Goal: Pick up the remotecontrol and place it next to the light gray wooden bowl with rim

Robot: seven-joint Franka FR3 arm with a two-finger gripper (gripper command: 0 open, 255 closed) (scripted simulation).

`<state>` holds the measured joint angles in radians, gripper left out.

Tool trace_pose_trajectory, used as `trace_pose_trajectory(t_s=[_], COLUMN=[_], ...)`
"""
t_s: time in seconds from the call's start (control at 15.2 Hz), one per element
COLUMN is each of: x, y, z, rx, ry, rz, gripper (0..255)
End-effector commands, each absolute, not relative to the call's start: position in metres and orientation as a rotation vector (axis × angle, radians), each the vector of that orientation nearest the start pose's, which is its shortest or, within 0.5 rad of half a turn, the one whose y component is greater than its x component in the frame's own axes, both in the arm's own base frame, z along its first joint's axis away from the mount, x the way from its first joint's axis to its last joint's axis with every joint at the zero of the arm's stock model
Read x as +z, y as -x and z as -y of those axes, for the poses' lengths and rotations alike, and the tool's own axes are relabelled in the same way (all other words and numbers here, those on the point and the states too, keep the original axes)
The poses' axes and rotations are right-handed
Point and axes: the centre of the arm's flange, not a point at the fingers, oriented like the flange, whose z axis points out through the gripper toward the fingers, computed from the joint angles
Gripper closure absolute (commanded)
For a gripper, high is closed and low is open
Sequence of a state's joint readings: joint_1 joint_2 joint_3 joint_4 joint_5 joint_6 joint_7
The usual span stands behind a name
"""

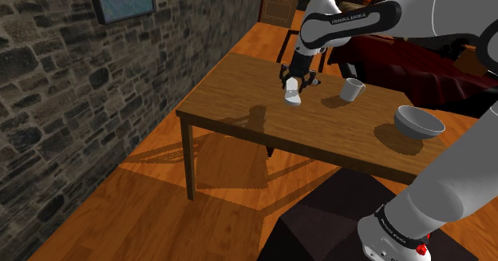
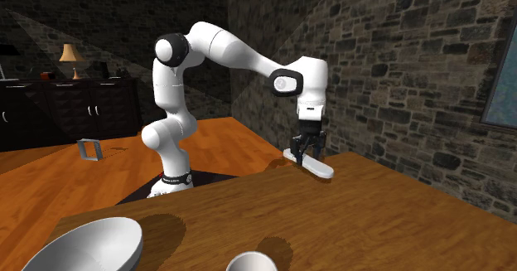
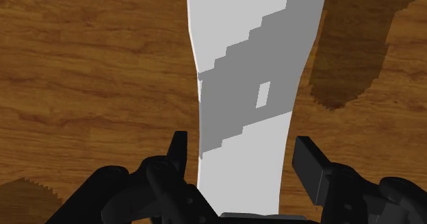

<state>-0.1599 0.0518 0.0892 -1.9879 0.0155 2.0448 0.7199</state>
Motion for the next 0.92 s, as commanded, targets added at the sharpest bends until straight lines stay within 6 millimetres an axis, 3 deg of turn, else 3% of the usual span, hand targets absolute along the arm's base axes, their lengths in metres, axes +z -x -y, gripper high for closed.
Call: trace_pose_trajectory(t_s=[0.0,0.53,0.86], x=[0.450,0.490,0.491], y=[-0.565,-0.565,-0.546], z=[0.039,0.039,0.102], rx=[0.001,0.001,0.001], ry=[2.877,2.877,2.877], rz=[-1.213,-1.213,-1.213], gripper=[255,255,255])
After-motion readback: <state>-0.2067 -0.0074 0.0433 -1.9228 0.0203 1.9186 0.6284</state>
